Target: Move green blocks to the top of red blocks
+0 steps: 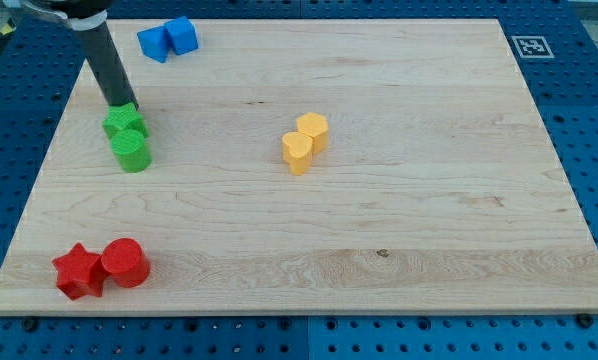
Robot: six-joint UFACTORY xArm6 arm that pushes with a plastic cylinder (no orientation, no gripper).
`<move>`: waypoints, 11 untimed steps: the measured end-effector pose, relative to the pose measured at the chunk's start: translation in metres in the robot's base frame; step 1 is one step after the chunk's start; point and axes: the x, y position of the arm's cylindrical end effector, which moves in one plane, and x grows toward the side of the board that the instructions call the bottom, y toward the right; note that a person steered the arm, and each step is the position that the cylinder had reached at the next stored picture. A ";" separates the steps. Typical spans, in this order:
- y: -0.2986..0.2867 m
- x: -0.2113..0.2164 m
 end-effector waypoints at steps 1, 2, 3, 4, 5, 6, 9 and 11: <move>0.050 -0.017; 0.101 -0.025; 0.135 -0.025; 0.110 -0.025; 0.062 -0.025; 0.035 -0.025; 0.035 0.020; -0.010 -0.024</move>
